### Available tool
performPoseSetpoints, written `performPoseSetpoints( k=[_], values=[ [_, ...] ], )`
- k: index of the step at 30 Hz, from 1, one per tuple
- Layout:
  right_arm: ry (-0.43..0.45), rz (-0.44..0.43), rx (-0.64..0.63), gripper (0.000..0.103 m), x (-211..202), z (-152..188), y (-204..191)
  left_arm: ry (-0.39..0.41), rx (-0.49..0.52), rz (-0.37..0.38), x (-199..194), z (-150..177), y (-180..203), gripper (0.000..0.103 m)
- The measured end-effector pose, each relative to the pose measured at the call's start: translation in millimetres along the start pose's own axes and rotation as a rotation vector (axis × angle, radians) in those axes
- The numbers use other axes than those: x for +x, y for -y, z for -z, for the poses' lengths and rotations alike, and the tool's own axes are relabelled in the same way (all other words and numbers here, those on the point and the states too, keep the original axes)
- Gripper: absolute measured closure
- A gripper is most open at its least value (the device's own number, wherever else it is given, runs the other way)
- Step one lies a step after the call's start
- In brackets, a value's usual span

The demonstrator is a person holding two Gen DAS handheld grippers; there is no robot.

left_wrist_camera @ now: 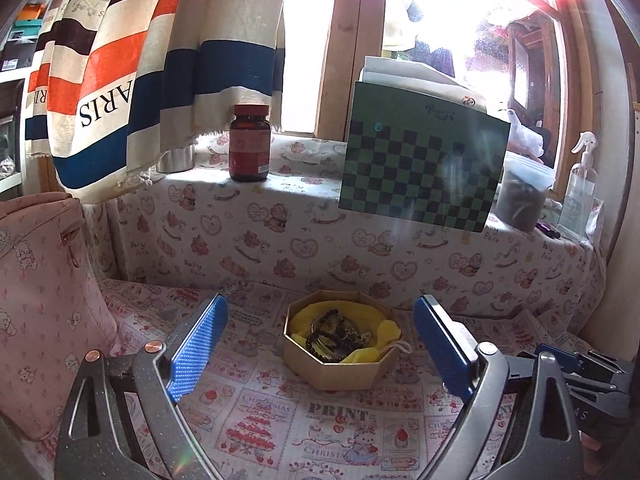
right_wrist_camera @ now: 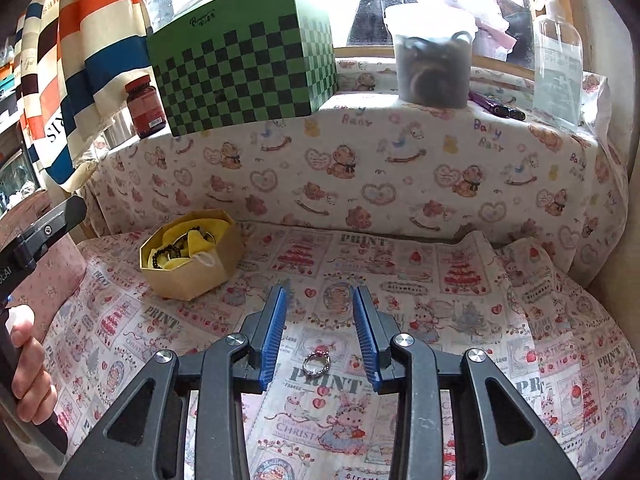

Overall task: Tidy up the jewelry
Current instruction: 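Move the right tool to a silver ring on the table and grasp it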

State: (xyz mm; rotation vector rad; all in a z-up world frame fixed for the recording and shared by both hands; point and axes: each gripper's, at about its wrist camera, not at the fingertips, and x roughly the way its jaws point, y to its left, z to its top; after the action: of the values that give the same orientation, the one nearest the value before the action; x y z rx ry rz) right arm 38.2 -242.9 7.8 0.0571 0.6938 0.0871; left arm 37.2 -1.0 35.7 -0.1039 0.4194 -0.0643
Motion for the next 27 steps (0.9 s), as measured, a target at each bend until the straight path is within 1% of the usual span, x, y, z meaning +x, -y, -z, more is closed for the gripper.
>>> performPoseSetpoints(
  k=[2,7,9,11,13,14,16,19,20,23,27],
  values=[
    [0.005,0.006,-0.002,0.058,-1,1,0,-0.002,0.003,-0.013,2,1,0,0.01],
    [-0.017,-0.003,0.027,0.058,-2,-1,7,-0.014,-0.002,-0.025,6,2,-2,0.01],
    [-0.07,-0.001,0.059,0.056,4,-3,13,-0.018,-0.007,-0.025,7,2,-4,0.01],
    [-0.157,0.017,0.092,0.056,16,-2,21,-0.018,-0.011,-0.025,7,1,-5,0.01],
    [-0.197,0.004,0.112,0.056,26,1,27,-0.02,-0.013,-0.023,7,1,-6,0.01],
    [-0.207,0.015,0.11,0.056,30,3,27,-0.021,-0.014,-0.024,7,1,-6,0.01],
    [-0.213,0.037,0.071,0.056,37,7,22,-0.023,-0.013,-0.025,8,1,-5,0.01],
    [-0.244,0.043,-0.047,0.056,47,15,3,-0.022,-0.012,-0.024,7,1,-5,0.01],
    [-0.253,0.046,-0.069,0.056,50,17,-2,-0.021,-0.014,-0.023,7,1,-5,0.01],
    [-0.267,0.044,-0.119,0.056,56,24,-14,-0.025,-0.026,-0.014,7,0,-7,0.01],
    [-0.278,0.063,-0.164,0.06,59,28,-22,-0.031,-0.038,-0.009,8,-1,-9,0.01]
  ],
)
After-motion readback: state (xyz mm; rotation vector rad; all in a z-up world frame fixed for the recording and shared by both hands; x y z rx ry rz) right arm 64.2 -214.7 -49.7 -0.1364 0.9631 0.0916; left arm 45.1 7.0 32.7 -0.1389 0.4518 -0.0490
